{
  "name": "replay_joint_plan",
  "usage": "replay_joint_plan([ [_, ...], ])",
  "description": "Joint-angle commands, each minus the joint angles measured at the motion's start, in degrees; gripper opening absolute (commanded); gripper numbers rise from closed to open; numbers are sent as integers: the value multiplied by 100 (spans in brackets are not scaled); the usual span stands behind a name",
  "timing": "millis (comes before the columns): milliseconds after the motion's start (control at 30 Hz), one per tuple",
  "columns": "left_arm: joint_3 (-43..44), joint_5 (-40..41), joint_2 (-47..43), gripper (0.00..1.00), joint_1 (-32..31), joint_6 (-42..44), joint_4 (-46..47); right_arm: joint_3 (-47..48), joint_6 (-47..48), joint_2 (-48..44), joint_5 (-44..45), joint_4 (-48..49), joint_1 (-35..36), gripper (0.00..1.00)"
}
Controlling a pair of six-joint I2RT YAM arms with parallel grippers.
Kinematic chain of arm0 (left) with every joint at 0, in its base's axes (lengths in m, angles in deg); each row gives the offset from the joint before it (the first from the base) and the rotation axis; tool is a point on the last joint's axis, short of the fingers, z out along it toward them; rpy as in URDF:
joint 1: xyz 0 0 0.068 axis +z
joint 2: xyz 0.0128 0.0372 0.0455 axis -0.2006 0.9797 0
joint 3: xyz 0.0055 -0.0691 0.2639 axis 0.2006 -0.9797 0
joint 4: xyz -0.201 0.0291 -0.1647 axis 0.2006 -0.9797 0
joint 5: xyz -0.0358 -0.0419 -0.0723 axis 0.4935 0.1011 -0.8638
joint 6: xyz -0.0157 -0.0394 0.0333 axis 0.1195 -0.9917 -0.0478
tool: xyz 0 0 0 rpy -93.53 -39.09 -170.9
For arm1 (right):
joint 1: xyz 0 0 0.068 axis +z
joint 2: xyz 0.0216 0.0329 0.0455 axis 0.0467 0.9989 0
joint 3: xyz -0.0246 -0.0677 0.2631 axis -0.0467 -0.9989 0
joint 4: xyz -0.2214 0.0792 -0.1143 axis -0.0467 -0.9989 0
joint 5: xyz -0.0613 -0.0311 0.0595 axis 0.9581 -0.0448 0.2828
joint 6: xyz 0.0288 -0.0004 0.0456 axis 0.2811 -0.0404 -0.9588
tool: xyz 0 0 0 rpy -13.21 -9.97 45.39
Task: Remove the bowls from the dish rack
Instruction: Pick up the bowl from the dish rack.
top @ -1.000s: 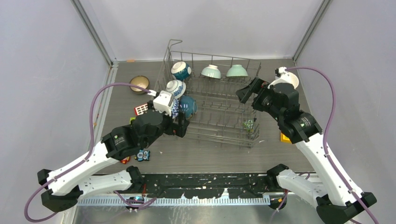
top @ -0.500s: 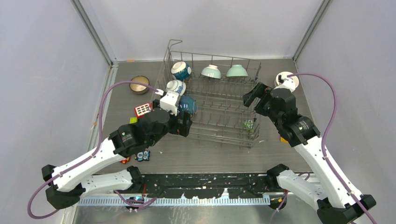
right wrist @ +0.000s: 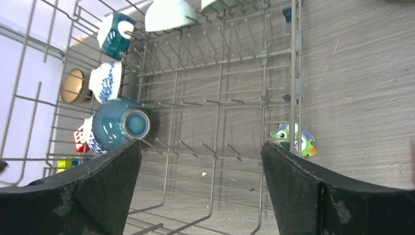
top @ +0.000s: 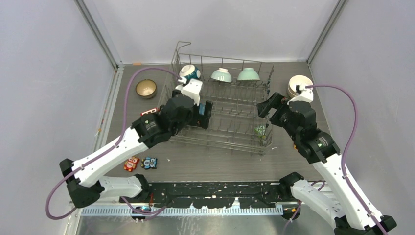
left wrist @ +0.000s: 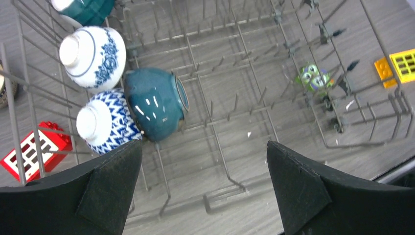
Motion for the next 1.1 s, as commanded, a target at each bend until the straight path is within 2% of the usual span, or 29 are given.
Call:
replay_joint_plan([
  [0,620,-621,509,100,512,108,76,-278,77,-149,-215,352,14,95],
  [267,1157,-2092,1490,100,1569,-107,-324,-844,60,-419,-498,591,15,95],
  [367,1333,-2393,1781,100,1897,-87,-510,-1015,-14,-469,-658,713,9,95],
  [567,1035,-3342,1897,100,2692,-268,-222,-1232,-151,-514,-808,875,14,95],
  [867,943,-3951,2191,100,3100,1,-101,-1281,-165,-499,-795,919,14,95],
  [1067,676,-4511,2325,94,3430,-334,285,-1291,-183,-497,-777,890,14,95],
])
